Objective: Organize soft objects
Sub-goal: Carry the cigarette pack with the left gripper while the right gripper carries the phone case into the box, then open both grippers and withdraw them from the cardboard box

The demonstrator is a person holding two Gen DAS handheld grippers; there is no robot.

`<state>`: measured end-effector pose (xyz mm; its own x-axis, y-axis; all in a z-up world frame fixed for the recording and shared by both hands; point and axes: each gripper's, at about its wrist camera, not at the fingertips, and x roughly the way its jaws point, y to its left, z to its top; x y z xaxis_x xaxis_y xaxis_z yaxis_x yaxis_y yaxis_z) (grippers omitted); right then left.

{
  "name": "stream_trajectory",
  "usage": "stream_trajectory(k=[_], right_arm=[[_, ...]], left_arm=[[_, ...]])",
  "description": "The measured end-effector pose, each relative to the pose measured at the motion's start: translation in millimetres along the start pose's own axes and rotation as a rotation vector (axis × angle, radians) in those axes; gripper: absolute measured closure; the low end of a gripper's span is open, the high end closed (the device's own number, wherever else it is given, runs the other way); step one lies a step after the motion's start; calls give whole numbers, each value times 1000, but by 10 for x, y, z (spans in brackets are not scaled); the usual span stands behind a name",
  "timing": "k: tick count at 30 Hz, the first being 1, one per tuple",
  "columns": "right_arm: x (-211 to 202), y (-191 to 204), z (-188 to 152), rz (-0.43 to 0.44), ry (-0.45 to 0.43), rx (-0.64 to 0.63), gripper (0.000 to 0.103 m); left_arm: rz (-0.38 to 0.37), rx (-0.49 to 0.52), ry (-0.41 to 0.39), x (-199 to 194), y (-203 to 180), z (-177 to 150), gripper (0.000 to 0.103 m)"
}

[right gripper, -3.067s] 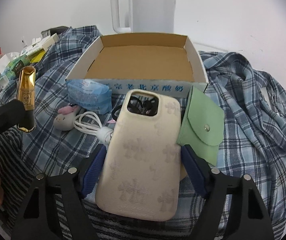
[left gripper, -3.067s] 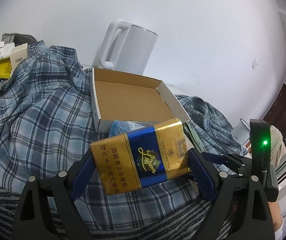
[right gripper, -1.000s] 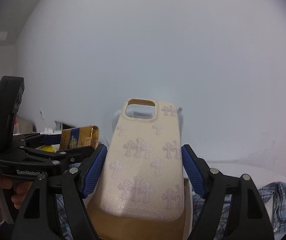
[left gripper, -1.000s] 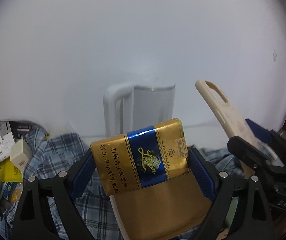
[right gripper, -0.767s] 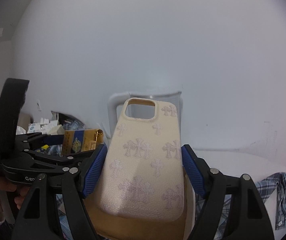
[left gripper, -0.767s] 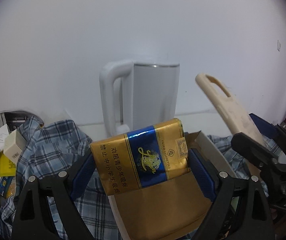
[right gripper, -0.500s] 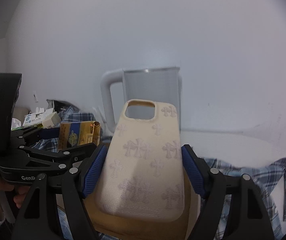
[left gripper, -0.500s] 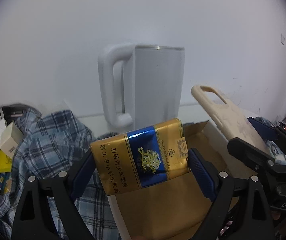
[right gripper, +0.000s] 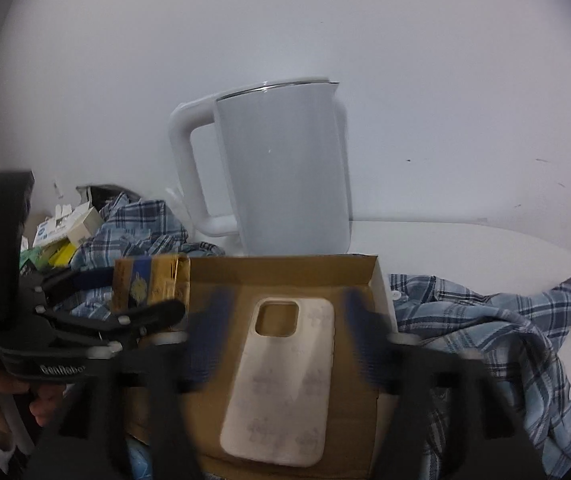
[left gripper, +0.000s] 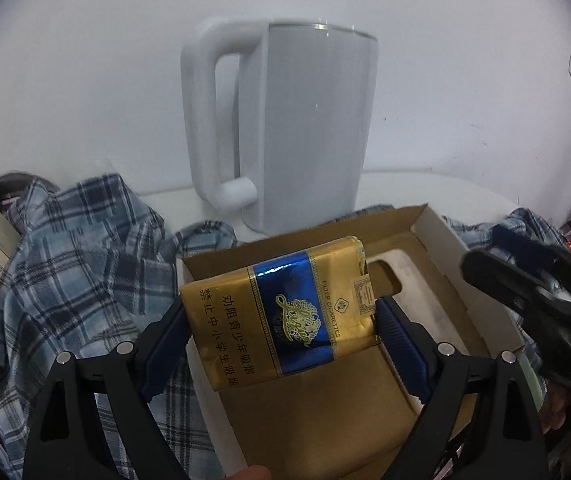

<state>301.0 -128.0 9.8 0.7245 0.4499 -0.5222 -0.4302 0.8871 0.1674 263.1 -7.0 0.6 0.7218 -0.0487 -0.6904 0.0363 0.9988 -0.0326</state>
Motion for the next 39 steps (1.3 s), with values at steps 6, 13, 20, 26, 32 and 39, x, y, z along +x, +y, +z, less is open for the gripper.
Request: stream_trajectory(k=[6, 13, 20, 26, 32, 39], right_arm=[[-46, -57, -3, -10, -38, 39, 4], [-70, -14, 22, -12, -45, 26, 3], [-123, 5, 63, -10, -66, 18, 3], [-181, 19, 98, 2, -88, 20, 0], [-280, 62, 163, 5, -127, -9, 0], [-442, 132, 215, 18, -193, -43, 0]], left_arm=[[46, 6, 39, 85, 3, -2, 0], [97, 45, 40, 129, -33, -41, 0], [62, -9, 4, 11, 45, 26, 0], [46, -54, -36, -127, 129, 107, 0], [53, -28, -96, -328, 85, 172, 0], [44, -22, -152, -488, 55, 207, 0]])
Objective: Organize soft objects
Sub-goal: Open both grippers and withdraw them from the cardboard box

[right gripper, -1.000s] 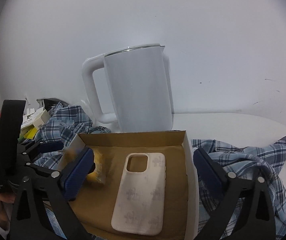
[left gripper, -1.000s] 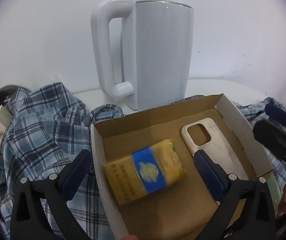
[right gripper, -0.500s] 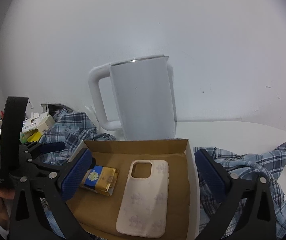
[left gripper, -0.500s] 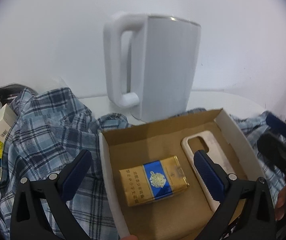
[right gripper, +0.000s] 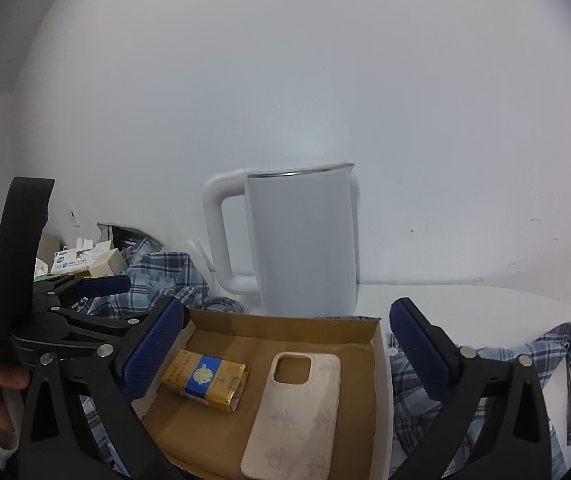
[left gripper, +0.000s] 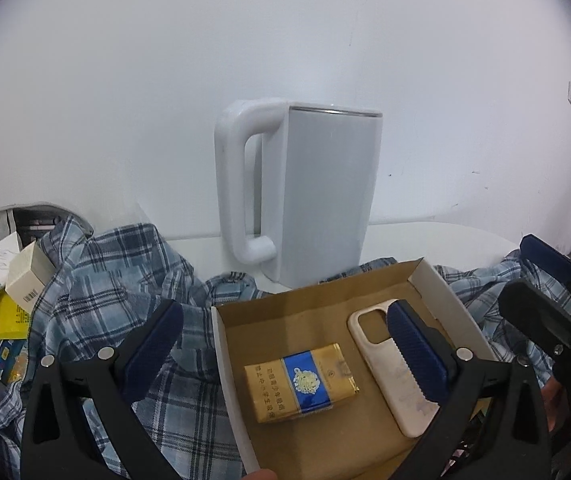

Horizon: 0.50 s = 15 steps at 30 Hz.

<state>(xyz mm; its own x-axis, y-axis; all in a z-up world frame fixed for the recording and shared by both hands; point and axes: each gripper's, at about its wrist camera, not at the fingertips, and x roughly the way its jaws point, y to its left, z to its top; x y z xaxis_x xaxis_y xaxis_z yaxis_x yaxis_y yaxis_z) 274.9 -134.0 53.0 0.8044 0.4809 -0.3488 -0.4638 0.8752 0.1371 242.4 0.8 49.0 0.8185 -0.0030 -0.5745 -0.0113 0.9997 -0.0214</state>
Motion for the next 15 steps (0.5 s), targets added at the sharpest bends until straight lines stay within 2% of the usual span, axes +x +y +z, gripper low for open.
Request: stream_trajectory(k=[15], right_arm=[[48, 75, -34, -4, 19, -45, 0]], left_arm=[[9, 4, 3, -24, 11, -1, 0]])
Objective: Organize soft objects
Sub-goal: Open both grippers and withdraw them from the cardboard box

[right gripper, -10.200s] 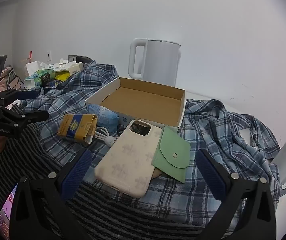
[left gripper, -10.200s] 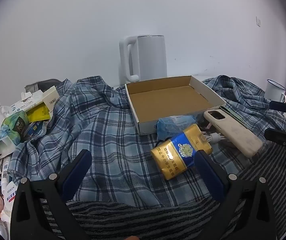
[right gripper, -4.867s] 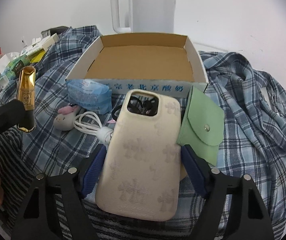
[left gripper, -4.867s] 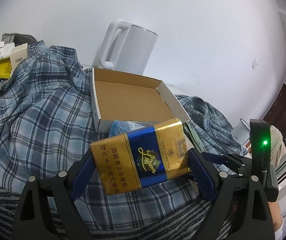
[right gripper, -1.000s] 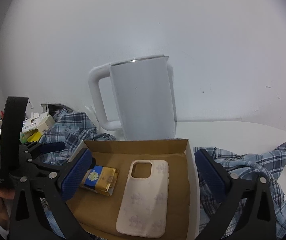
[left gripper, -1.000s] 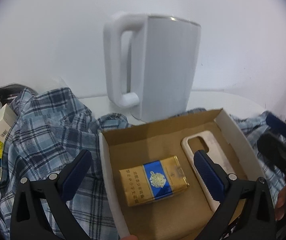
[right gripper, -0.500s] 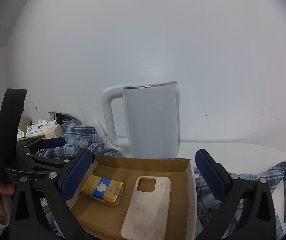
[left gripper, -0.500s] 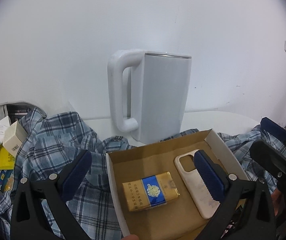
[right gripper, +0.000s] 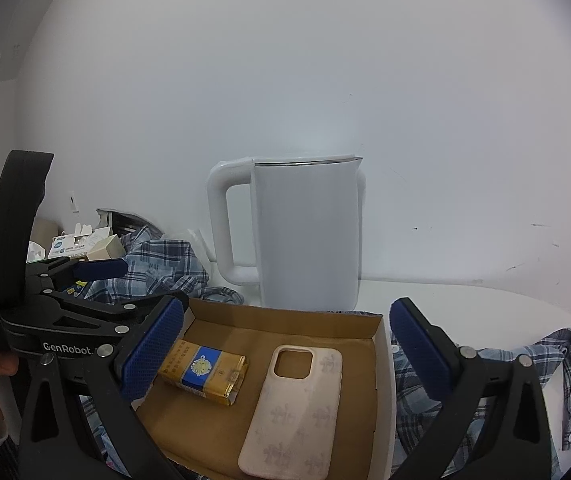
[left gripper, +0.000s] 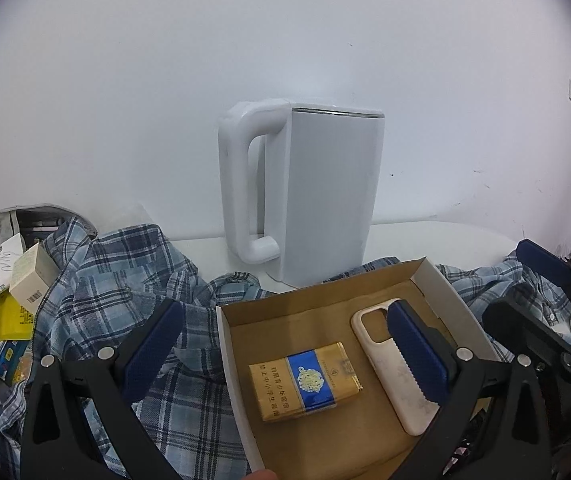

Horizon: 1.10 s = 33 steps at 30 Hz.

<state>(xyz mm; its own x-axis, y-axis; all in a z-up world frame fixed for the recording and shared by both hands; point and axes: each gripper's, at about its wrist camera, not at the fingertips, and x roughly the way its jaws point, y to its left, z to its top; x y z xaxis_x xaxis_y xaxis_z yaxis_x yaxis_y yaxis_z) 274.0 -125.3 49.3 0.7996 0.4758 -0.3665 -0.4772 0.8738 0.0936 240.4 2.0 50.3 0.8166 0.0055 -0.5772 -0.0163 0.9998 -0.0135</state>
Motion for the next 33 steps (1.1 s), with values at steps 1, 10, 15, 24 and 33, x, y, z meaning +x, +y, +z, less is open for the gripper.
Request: stream_trajectory(k=[1, 10, 15, 24, 33], right_arm=[[-2, -2, -3, 0, 0, -1, 0], [-4, -11, 0, 2, -2, -1, 0], [-6, 1, 3, 5, -6, -5, 0], [-9, 10, 2, 8, -18, -15, 0], [-20, 7, 16, 8, -24, -14, 0]], left_arm=[[2, 1, 1, 4, 0, 0, 0], [7, 2, -5, -33, 3, 20, 0], [2, -1, -11, -69, 2, 37, 0], [5, 4, -15, -92, -19, 45, 0], [10, 17, -23, -192, -56, 108, 0]])
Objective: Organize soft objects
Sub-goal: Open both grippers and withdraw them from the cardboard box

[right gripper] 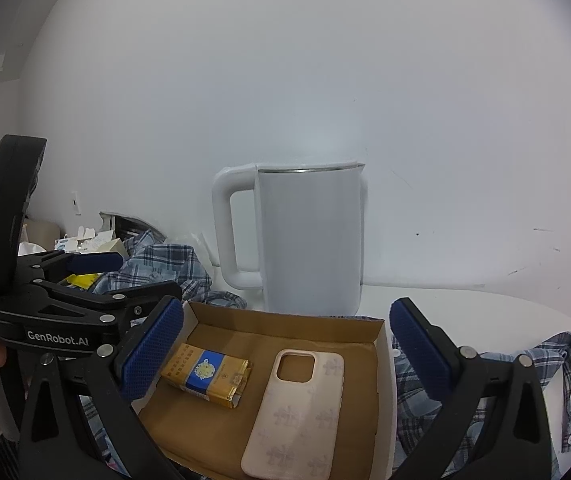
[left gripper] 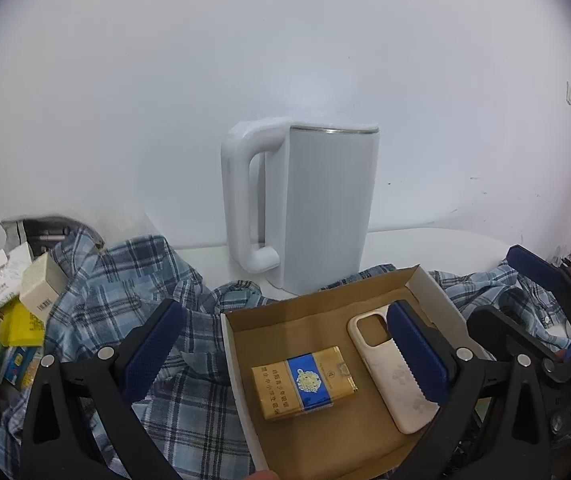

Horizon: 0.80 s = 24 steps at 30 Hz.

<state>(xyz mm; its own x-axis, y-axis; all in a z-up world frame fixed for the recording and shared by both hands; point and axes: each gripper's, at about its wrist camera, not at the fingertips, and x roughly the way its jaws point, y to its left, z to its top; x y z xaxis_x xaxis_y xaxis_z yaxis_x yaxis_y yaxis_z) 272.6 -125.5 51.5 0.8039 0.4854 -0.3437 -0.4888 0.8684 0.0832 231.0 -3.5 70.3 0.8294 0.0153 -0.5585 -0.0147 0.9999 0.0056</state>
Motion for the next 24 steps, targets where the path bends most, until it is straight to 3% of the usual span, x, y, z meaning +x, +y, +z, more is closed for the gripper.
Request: stream_trajectory(k=[3, 5, 9, 11, 14, 19, 24], right_arm=[[-45, -5, 42, 1, -13, 3, 0], [-124, 3, 132, 6, -14, 7, 0], [-446, 81, 404, 14, -66, -22, 0], [-621, 145, 521, 20, -88, -54, 0], [-871, 233, 624, 47, -90, -87, 0], [-1214, 305, 462, 76, -13, -157, 0], [-1518, 223, 36, 156, 61, -118, 0]], left_arm=[[-7, -6, -15, -169, -8, 95, 0], [-51, -36, -24, -355, -18, 208, 0], [-80, -16, -97, -763, -149, 365, 0], [-70, 1, -141, -968, -211, 361, 0], [-121, 34, -161, -1200, -269, 269, 0], [-142, 62, -141, -1382, -238, -30, 0], [-142, 61, -107, -1394, -139, -381, 0]])
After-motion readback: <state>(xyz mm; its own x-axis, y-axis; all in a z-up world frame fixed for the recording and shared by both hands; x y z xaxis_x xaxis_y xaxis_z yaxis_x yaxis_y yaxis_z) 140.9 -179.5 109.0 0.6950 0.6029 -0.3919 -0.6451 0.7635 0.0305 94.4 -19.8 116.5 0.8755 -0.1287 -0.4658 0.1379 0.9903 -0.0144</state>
